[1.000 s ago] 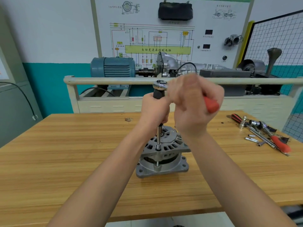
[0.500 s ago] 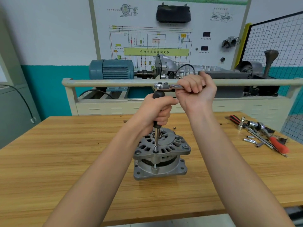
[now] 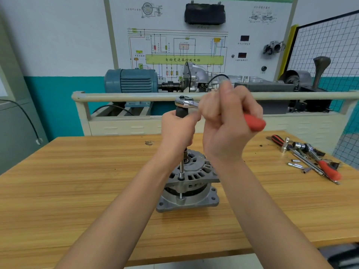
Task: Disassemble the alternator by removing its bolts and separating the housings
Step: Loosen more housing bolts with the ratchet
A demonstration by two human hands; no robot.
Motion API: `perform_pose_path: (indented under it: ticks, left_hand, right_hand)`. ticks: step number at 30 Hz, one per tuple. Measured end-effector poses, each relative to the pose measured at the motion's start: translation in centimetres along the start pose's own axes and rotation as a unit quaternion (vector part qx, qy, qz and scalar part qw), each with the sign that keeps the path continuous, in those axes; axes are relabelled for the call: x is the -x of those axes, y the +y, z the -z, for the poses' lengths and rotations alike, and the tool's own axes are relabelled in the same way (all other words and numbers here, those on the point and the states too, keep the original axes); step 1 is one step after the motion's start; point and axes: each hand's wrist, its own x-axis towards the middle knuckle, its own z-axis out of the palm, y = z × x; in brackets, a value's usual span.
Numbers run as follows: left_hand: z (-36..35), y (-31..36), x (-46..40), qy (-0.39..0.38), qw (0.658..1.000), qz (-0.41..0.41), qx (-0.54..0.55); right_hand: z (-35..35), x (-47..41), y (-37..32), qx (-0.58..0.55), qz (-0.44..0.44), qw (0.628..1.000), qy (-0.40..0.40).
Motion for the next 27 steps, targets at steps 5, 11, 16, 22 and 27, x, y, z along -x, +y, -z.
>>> perform_pose_path:
  ticks: [5,11,16,22,27]
  left_hand:
    - [1.1,-0.2,-0.5,-0.104,0.994,0.008,0.036]
    - [1.2,0.7,-1.2,-0.207,0.977,0.029,0.04]
    - [1.1,0.6,-1.2,-0.138,0.989,0.044,0.021]
    - [0.7,0.5,-1.1,-0.018,1.0,0.025,-0.002]
    - [0.5,0.3,-0.6,0.015,0.998,-0.032,-0.056]
  right_hand:
    - [2.7,-3.0,0.2,-0.203,-0.19,0.96,0.045]
    - [4.8,-4.8,3.0,-0.416,-0.341,0.823,0.182]
    - [4.1,-4.3,2.7,-0.376,-0.308,0.854,0.187]
    - [1.0,-1.1,1.0,-0.12,-0.098,0.986,0.053]
    - [-1.1,1.3,1.1,0.088,0.077,0.993,-0.026]
